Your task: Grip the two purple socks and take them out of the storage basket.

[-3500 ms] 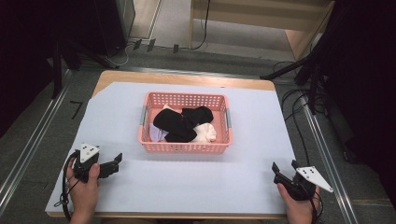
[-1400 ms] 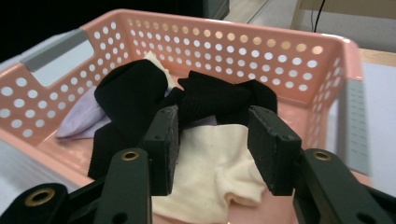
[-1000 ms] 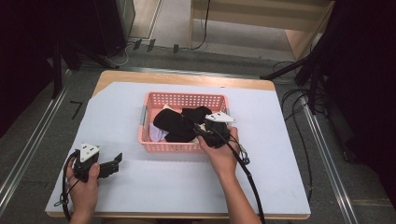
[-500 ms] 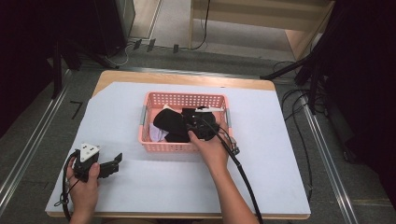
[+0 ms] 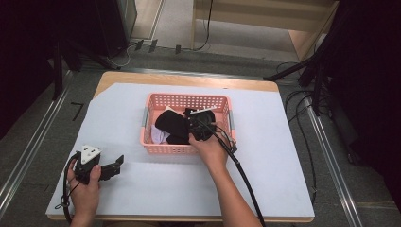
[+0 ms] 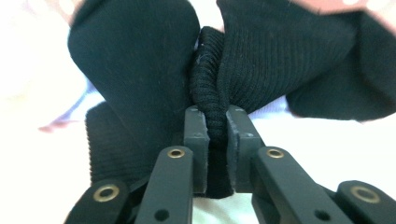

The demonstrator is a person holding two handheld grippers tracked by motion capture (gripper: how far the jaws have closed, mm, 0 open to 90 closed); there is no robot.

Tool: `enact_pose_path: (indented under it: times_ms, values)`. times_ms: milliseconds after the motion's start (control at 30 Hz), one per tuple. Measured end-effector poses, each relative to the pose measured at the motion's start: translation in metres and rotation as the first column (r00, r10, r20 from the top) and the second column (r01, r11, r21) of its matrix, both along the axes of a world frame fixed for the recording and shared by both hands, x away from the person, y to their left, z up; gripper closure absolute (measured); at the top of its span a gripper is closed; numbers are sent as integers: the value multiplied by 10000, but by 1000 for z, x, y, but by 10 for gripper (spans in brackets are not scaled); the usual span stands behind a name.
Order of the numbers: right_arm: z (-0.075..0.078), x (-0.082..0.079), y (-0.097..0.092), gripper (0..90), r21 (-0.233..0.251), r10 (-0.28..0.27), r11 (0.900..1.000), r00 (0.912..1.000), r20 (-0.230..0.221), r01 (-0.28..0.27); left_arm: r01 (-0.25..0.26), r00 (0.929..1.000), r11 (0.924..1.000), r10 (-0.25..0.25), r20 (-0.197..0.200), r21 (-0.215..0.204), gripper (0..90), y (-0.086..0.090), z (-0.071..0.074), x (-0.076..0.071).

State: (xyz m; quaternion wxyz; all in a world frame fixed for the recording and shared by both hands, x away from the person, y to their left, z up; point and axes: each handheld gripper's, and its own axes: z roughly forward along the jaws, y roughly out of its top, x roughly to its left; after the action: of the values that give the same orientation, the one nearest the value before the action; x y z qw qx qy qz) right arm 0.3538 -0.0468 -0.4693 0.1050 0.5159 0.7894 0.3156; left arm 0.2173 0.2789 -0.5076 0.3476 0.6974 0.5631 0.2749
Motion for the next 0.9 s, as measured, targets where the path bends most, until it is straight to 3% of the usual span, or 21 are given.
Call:
enact_pose_path:
  times_ms: [33, 67, 100, 133, 200, 233, 333, 367, 400, 433, 467, 533, 567, 700, 767, 800, 833, 867, 900]
  values:
    - [7, -3, -3, 819, 600, -21, 9982, 9993, 369, -1, -1, 10000, 10000, 1, -4, -4, 141, 0, 0, 0]
    - [7, -3, -3, 819, 600, -21, 9982, 9993, 369, -1, -1, 10000, 10000, 1, -4, -4, 141, 0, 0, 0]
    - [16, -7, -6, 819, 1153, -126, 9933, 9948, 1011, 8, -1, 10000, 10000, 1, -12, 1, 140, 0, 0, 0]
    - [16, -7, -6, 819, 1153, -126, 9933, 9948, 1011, 8, -1, 10000, 10000, 1, -12, 1, 141, 0, 0, 0]
    - [25, -11, -8, 819, 1421, -290, 9899, 9841, 1753, 39, -6, 10000, 10000, 6, -23, -3, 140, 0, 0, 0]
    - [34, -14, -13, 819, 1789, -605, 9837, 9702, 2348, 180, -18, 10000, 10000, 18, -30, -19, 141, 0, 0, 0]
    - [43, -15, -22, 815, 2003, -1039, 9787, 9504, 2931, 452, -25, 10000, 10000, 25, -31, -10, 140, 0, 0, 0]
    - [43, -15, -22, 815, 2003, -1039, 9787, 9504, 2931, 452, -25, 10000, 10000, 25, -31, -10, 141, 0, 0, 0]
    - [41, -9, -27, 777, 1627, -1410, 9822, 9418, 3052, 943, -25, 10000, 10000, 25, -31, -7, 141, 0, 0, 0]
    - [41, -9, -27, 777, 1627, -1410, 9822, 9418, 3052, 943, -22, 10000, 10000, 22, -32, -15, 141, 0, 0, 0]
    - [34, -1, -32, 669, 690, -1763, 9842, 9371, 3012, 1630, -21, 10000, 10000, 21, -29, 4, 141, 0, 0, 0]
    - [28, 2, -34, 615, -39, -1826, 9811, 9324, 3119, 1935, -7, 10000, 10000, 7, -25, -7, 141, 1, 0, 0]
    - [28, 2, -34, 615, -39, -1826, 9811, 9324, 3119, 1935, -7, 10000, 10000, 7, -25, -7, 140, 1, 0, 0]
    - [28, -5, -27, 764, 919, -1018, 9923, 9680, 2292, 826, -39, 9999, 10000, 39, -106, 31, 141, 0, 0, 0]
    - [25, -4, -21, 764, 1239, -515, 9918, 9866, 1550, 323, -43, 9999, 10000, 43, -96, 33, 140, 0, 0, 0]
    - [25, -4, -21, 764, 1239, -515, 9918, 9866, 1550, 323, -43, 9999, 10000, 43, -96, 33, 140, 0, 0, 0]
    - [18, 1, -15, 709, 949, -236, 9954, 9966, 789, 161, -44, 9999, 10000, 45, -95, 34, 141, 0, 0, 0]
    - [18, 1, -15, 709, 949, -236, 9954, 9966, 789, 161, -36, 9999, 10000, 36, -95, 35, 141, 0, 0, 0]
    - [13, 4, -13, 667, 696, -139, 9975, 9991, 399, 111, -35, 10000, 10000, 36, -88, 32, 141, 0, 0, 0]
